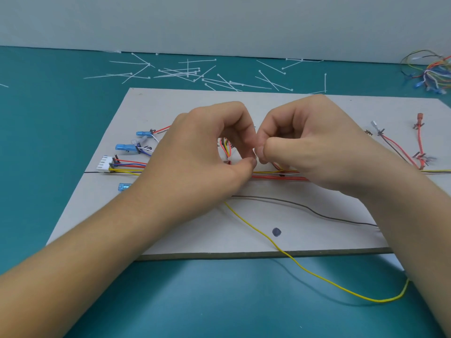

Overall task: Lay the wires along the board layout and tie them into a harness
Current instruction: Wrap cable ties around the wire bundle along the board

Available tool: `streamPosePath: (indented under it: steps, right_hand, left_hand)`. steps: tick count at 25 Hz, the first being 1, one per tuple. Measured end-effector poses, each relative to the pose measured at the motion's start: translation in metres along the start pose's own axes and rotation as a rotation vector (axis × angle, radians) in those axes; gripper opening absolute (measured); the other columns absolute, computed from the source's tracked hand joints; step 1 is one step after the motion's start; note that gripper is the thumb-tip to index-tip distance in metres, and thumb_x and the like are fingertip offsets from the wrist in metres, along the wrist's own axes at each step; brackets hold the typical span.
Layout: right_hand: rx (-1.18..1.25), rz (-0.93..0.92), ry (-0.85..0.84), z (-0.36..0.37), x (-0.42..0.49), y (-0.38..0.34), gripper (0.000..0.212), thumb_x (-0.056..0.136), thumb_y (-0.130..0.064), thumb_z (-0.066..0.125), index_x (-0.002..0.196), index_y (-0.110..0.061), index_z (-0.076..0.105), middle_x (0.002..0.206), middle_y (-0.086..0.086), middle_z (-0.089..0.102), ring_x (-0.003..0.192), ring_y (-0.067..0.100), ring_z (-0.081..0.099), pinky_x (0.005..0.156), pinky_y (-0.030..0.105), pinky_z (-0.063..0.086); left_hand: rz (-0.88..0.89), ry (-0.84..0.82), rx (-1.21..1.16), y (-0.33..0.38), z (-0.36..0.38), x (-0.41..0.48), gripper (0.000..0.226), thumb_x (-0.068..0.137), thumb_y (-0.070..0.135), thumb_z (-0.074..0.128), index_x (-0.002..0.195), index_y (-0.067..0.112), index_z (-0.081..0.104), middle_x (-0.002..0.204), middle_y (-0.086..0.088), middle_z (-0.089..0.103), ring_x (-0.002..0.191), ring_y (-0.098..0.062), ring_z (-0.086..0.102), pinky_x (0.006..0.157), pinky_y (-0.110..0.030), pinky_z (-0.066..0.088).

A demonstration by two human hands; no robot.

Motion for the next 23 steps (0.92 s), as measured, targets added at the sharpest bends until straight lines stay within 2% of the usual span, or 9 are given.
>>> streamPosePath:
  steps: [1,3,5,9,12,14,19,23]
  right_hand:
    - [-0.001,-0.001,0.012,0.0,0.0,0.0,0.01,0.071,-0.015,0.062,0.07,-0.012,0.072,0.06,0.015,0.06,0.053,0.014,0.045,0.05,0.032,0.036]
    - [0.008,-0.009,0.04,-0.001,0.001,0.0,0.01,0.071,-0.014,0.061,0.069,-0.01,0.07,0.058,0.015,0.056,0.053,0.016,0.043,0.049,0.031,0.034]
    - [0.025,-0.02,0.07,-0.003,0.002,-0.002,0.012,0.071,-0.013,0.059,0.07,-0.008,0.07,0.064,0.023,0.061,0.052,0.017,0.044,0.049,0.031,0.034]
    - [0.046,-0.043,0.147,-0.009,0.001,-0.005,0.015,0.07,-0.013,0.057,0.07,-0.008,0.071,0.066,0.024,0.063,0.05,0.016,0.044,0.046,0.024,0.032]
    - [0.094,-0.048,0.196,-0.012,0.002,-0.005,0.014,0.069,-0.012,0.057,0.07,-0.006,0.069,0.066,0.026,0.06,0.051,0.018,0.041,0.046,0.028,0.032]
    - [0.117,-0.051,0.216,-0.014,0.002,-0.005,0.013,0.07,-0.012,0.058,0.07,-0.005,0.068,0.066,0.026,0.059,0.051,0.019,0.042,0.047,0.03,0.032]
    - [0.129,-0.042,0.191,-0.015,0.004,-0.003,0.01,0.071,-0.015,0.061,0.068,-0.01,0.069,0.058,0.01,0.061,0.048,0.016,0.044,0.047,0.025,0.034]
    - [0.13,-0.045,0.195,-0.012,0.004,-0.003,0.013,0.069,-0.016,0.061,0.07,-0.006,0.069,0.061,0.019,0.061,0.049,0.017,0.043,0.048,0.027,0.033]
  left_hand:
    - [0.02,-0.011,0.003,0.002,0.001,0.001,0.02,0.079,0.009,0.077,0.087,0.023,0.064,0.077,0.011,0.071,0.064,0.001,0.055,0.06,-0.012,0.035]
    - [0.03,-0.046,-0.006,0.002,0.004,0.002,0.025,0.081,0.008,0.072,0.095,0.024,0.06,0.08,0.011,0.071,0.076,-0.012,0.059,0.073,-0.027,0.044]
    - [0.013,-0.08,0.004,0.001,0.008,0.003,0.033,0.082,0.009,0.069,0.102,0.026,0.051,0.081,0.015,0.071,0.078,-0.019,0.057,0.08,-0.034,0.041]
    - [0.005,-0.143,0.014,-0.003,0.013,0.005,0.04,0.084,0.011,0.065,0.11,0.026,0.039,0.085,0.017,0.069,0.079,-0.016,0.053,0.076,-0.034,0.032]
    - [0.03,-0.219,0.007,-0.006,0.019,0.007,0.038,0.085,0.013,0.061,0.112,0.026,0.038,0.087,0.015,0.067,0.083,-0.018,0.053,0.08,-0.037,0.034]
    - [0.034,-0.248,-0.007,-0.008,0.023,0.008,0.038,0.086,0.01,0.061,0.112,0.026,0.039,0.088,0.012,0.065,0.084,-0.019,0.051,0.078,-0.037,0.036]
    - [0.017,-0.231,-0.105,-0.012,0.021,0.009,0.04,0.086,0.004,0.067,0.112,0.024,0.043,0.089,0.007,0.067,0.081,-0.022,0.051,0.067,-0.03,0.047]
    - [0.021,-0.254,-0.079,-0.011,0.022,0.009,0.037,0.087,0.007,0.065,0.111,0.024,0.043,0.088,0.008,0.07,0.076,-0.02,0.051,0.063,-0.026,0.044]
Point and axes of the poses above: each hand's wrist, its own x-axis towards the middle knuckle, its own z-axis out of the palm, y = z × x, the point moved 6 cm from there along x, towards the middle knuckle
